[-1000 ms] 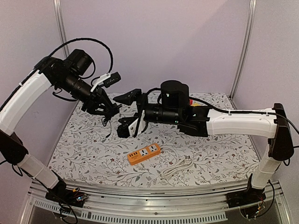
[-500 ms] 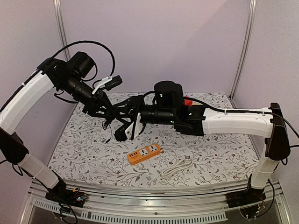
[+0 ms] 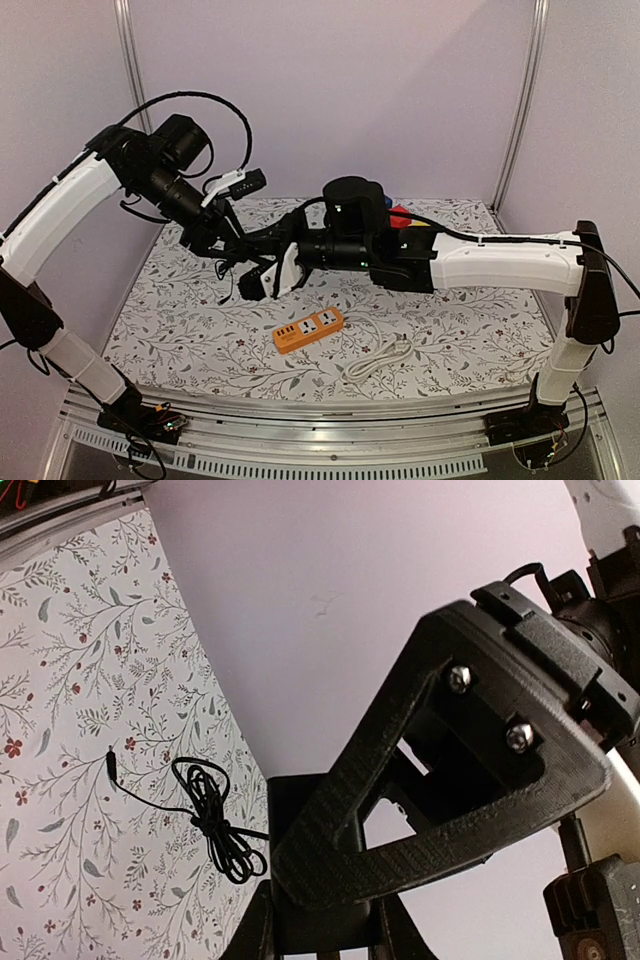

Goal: Insert the plug

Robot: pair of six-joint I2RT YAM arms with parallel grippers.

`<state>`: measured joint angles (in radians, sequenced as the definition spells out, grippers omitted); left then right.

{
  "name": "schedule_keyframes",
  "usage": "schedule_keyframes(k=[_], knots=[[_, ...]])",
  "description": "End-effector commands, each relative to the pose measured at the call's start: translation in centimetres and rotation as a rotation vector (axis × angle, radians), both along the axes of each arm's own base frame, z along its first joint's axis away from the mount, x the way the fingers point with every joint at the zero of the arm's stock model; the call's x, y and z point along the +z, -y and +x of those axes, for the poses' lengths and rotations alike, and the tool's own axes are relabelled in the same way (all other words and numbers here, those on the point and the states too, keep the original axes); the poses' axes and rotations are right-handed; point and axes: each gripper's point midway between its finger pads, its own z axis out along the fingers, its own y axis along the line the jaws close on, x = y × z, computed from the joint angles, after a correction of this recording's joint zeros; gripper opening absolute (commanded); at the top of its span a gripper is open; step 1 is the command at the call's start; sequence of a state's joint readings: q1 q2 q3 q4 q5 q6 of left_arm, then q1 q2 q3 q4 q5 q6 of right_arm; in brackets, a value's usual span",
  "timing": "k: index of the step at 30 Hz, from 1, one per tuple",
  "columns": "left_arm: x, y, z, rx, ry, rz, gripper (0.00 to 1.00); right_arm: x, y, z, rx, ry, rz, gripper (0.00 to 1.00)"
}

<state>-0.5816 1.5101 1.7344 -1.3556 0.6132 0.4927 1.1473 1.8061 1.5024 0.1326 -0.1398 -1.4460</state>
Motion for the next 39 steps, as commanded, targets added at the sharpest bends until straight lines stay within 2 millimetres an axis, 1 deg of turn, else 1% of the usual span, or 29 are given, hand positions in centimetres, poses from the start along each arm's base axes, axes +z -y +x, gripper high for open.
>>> schedule_keyframes(k=[1,4,6,8,10,12,13,14,16,17,19,20,23,24,27,30,31,35,37,39], knots=[[1.4,-0.6,-0.9,0.016,0.022,-0.008,0.98,2.0,0.6,0.9,-0.109,-0.168,0.111,0.0],[3.2,-1.5,0.1,0.056,0.182,-0.022,0.99,2.2,1.4,1.7,-0.145,-0.32,0.174,0.0],[4.7,-2.5,0.4,0.07,0.281,-0.02,1.0,2.3,2.0,2.2,-0.157,-0.423,0.215,0.0],[6.0,-3.6,0.2,0.063,0.375,-0.004,0.99,2.5,2.6,2.5,-0.144,-0.565,0.26,0.0],[6.3,-4.8,-0.3,0.018,0.441,0.046,1.0,3.2,3.2,2.5,-0.114,-0.73,0.321,0.0],[6.3,-5.7,-0.7,-0.005,0.495,0.084,0.99,3.8,3.4,1.9,-0.059,-0.829,0.361,0.0],[6.1,-6.0,-1.2,-0.031,0.52,0.084,0.99,4.8,3.7,1.7,-0.025,-0.848,0.404,0.0],[6.2,-5.9,-1.6,-0.049,0.553,0.065,0.99,5.3,3.9,1.2,0.01,-0.889,0.437,0.0],[7.0,-5.3,-2.2,-0.06,0.612,-0.007,1.0,6.4,4.2,0.6,0.081,-0.926,0.499,0.0],[7.9,-4.5,-2.0,-0.053,0.647,-0.059,1.0,6.9,4.4,0.3,0.115,-0.955,0.531,0.0],[8.9,-3.2,-1.9,-0.039,0.66,-0.117,1.0,7.2,4.4,0.0,0.16,-0.985,0.561,0.0],[9.1,-2.6,-1.6,-0.031,0.655,-0.132,1.0,7.5,4.5,-0.2,0.18,-1.007,0.575,0.0],[8.9,-1.0,-0.8,-0.031,0.628,-0.143,0.99,7.5,4.4,-0.7,0.22,-1.032,0.568,0.0],[8.7,-0.6,-0.7,-0.035,0.619,-0.143,0.97,7.5,4.4,-0.8,0.224,-1.035,0.567,0.0],[8.5,0.5,-0.9,-0.068,0.608,-0.148,0.85,7.3,4.5,-0.8,0.227,-1.034,0.566,0.0],[8.1,1.3,-0.7,-0.076,0.602,-0.147,0.83,7.2,4.4,-1.0,0.234,-1.029,0.56,0.0],[8.3,1.6,-0.6,-0.073,0.599,-0.154,0.82,7.2,4.4,-1.0,0.236,-1.027,0.557,0.0],[9.2,2.6,-0.9,-0.075,0.579,-0.195,0.7,6.8,4.4,-1.0,0.231,-1.018,0.549,0.0],[9.1,2.7,-1.2,-0.083,0.568,-0.198,0.62,6.7,4.4,-0.9,0.229,-1.013,0.548,0.0],[8.9,2.7,-1.3,-0.085,0.559,-0.193,0.5,6.6,4.4,-0.8,0.225,-1.012,0.547,0.0]])
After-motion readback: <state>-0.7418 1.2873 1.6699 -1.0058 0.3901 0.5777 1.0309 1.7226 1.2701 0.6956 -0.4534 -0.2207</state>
